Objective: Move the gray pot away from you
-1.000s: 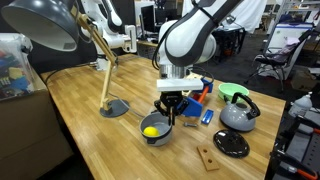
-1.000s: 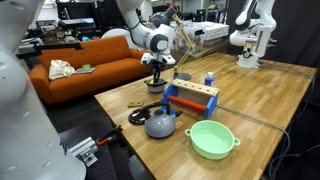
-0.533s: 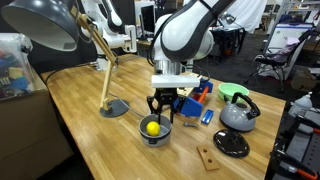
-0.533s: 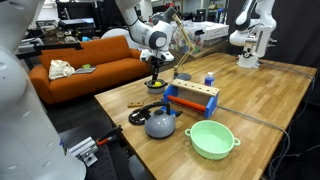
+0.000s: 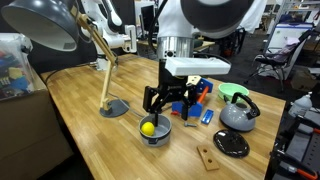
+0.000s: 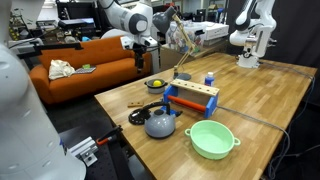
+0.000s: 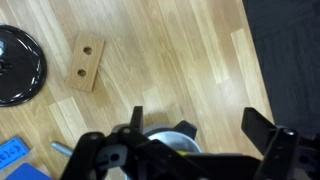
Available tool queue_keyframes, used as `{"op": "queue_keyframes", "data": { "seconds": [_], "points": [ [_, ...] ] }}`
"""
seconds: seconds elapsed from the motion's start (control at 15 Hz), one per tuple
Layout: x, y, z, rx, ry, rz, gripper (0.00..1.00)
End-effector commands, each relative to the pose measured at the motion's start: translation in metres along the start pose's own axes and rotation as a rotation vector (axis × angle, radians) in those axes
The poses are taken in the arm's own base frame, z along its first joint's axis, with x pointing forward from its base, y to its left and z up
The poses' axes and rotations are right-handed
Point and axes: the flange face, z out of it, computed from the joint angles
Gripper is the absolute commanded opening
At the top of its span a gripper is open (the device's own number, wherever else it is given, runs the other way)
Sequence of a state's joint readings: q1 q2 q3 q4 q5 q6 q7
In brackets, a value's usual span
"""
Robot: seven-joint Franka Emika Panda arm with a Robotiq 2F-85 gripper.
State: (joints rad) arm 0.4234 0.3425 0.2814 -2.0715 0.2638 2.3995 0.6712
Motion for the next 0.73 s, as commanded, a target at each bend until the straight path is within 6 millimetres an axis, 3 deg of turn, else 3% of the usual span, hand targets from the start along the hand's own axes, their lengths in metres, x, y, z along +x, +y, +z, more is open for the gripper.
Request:
{"op": "queue_keyframes", "data": {
  "seconds": [0.0, 0.07, 0.13, 0.67],
  "points": [
    [-0.061, 0.015, -0.011, 0.013, -0.010, -0.185, 1.00],
    [-0.041, 0.000, -0.005, -0.007, -0.019, -0.112, 1.00],
    [-0.054, 0.000, -0.007, -0.011, -0.020, -0.129, 1.00],
    [-0.042, 0.002, -0.004, -0.009, -0.022, -0.107, 1.00]
  ]
}}
